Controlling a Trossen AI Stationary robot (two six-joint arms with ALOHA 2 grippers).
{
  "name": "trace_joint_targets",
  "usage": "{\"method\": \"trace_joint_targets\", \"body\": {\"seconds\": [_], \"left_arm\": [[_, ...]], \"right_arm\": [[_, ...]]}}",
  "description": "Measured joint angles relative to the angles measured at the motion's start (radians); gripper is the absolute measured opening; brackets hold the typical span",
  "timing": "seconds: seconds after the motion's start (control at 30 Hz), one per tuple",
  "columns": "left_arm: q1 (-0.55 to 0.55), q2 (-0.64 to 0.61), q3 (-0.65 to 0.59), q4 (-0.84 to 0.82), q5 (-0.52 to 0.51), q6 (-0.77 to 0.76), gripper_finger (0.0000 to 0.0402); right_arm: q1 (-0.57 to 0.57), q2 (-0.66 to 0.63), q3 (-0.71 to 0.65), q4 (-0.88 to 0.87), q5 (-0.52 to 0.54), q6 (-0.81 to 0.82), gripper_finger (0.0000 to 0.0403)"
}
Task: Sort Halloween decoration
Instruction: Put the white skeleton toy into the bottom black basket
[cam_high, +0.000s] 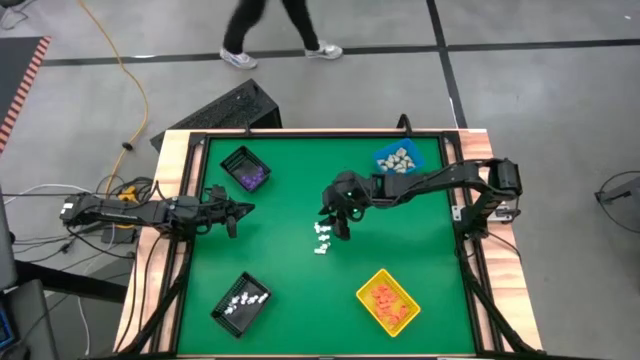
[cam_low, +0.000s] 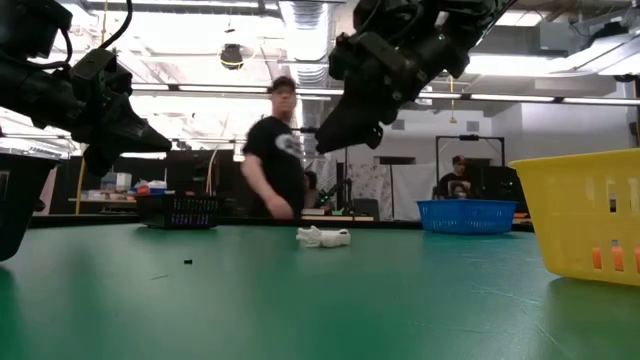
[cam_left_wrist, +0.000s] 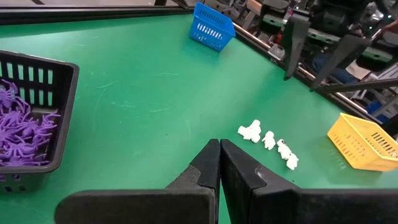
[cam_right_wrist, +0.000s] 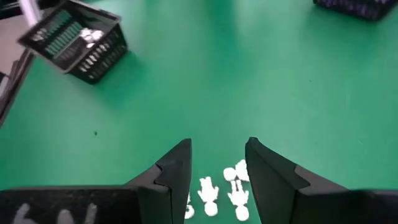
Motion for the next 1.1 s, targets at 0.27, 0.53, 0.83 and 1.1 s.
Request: {"method": "trace_joint_targets", "body": {"seconds": [0.27,0.53,0.83,1.1], "left_arm": [[0.0,0.0,0.0,0.001,0.0,-0.019,0.0],[0.0,0.0,-0.001,0.006,-0.016,-0.032,0.0],[0.0,0.003,-0.001,0.006,-0.009,-0.016,0.0],[0.0,0.006,-0.001,0.007,-0.042,0.016,0.0]], "right_arm": [[0.021,0.03,-0.004,-0.031,0.142,0.042,0.0169],[0.044,0.125,-0.003,-0.018,0.202,0.066,0.017],[0.062,0.194,-0.004,-0.03,0.202,0.085,0.017],[0.053,0.229,-0.001,-0.023,0.225,0.042,0.017]]}}
